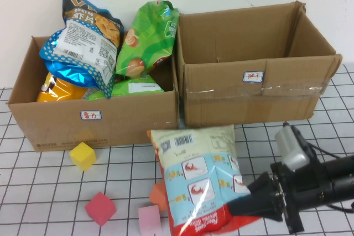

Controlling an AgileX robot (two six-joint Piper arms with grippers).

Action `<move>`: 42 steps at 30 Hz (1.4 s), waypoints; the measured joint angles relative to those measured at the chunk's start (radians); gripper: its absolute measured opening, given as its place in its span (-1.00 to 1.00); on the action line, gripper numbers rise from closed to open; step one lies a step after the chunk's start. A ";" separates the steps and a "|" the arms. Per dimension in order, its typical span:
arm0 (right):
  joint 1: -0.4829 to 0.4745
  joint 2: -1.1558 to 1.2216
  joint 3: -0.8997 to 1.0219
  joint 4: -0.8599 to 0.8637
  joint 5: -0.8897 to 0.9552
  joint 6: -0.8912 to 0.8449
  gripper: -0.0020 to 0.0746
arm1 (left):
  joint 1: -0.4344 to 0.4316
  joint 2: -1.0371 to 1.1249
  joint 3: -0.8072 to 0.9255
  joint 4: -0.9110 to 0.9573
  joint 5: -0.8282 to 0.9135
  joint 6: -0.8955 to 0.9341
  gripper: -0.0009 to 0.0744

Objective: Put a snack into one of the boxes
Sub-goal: Pick up the potato chip, then place the potato chip in the potato chip box

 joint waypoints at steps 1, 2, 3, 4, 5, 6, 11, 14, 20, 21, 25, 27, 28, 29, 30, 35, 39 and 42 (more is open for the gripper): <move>0.000 -0.009 -0.008 0.000 0.012 0.000 -0.76 | 0.000 0.000 0.000 0.000 0.000 0.000 -0.98; 0.000 -0.021 -0.018 0.000 0.017 0.002 -0.76 | 0.000 0.000 0.000 0.000 0.000 0.000 -0.98; 0.000 -0.034 -0.027 0.000 0.019 0.007 -0.76 | 0.000 0.000 0.000 -0.001 0.000 0.000 -0.98; 0.000 -0.052 -0.038 0.002 0.019 0.013 -0.76 | 0.000 0.000 0.000 -0.001 0.000 0.000 -0.98; 0.000 -0.072 -0.052 0.004 0.021 0.023 -0.76 | 0.000 0.000 0.000 -0.001 0.000 0.000 -0.98; 0.000 -0.090 -0.069 0.009 0.023 0.030 -0.76 | 0.000 0.000 0.000 -0.001 0.000 0.000 -0.98; 0.005 -0.178 -0.208 0.035 0.025 0.108 -0.76 | 0.000 0.000 0.000 -0.005 0.000 0.000 -0.98; 0.031 -0.186 -0.339 0.035 -0.061 0.190 -0.76 | 0.000 0.000 0.000 -0.003 0.000 0.000 -0.98; 0.141 -0.106 -0.628 0.035 -0.301 0.221 -0.76 | 0.000 0.000 0.000 0.044 0.000 0.000 -0.98; 0.160 -0.078 -0.677 0.037 -0.338 0.229 -0.76 | 0.000 0.000 0.000 0.051 -0.001 0.000 -0.98; 0.212 0.037 -0.842 0.042 -0.398 0.288 -0.76 | 0.000 0.000 0.000 0.055 -0.012 -0.034 -0.98; 0.236 0.102 -0.922 0.044 -0.420 0.324 -0.76 | 0.000 0.000 0.000 0.053 -0.016 -0.055 -0.98; 0.247 0.128 -0.960 0.044 -0.432 0.335 -0.76 | 0.000 0.000 0.000 0.053 -0.016 -0.059 -0.98; 0.258 0.160 -0.998 0.044 -0.446 0.347 -0.76 | 0.000 0.000 0.000 0.051 -0.016 -0.060 -0.98; 0.267 0.198 -1.034 0.044 -0.458 0.357 -0.76 | 0.000 0.000 0.000 0.051 -0.016 -0.062 -0.98; 0.297 0.331 -1.191 0.046 -0.480 0.390 -0.76 | 0.000 0.000 0.000 0.051 -0.022 -0.067 -0.98; 0.315 0.421 -1.303 0.046 -0.512 0.407 -0.76 | 0.000 0.000 0.000 0.051 -0.022 -0.067 -0.98; 0.319 0.472 -1.351 0.055 -0.527 0.411 -0.76 | 0.000 0.000 0.000 0.051 -0.023 -0.067 -0.98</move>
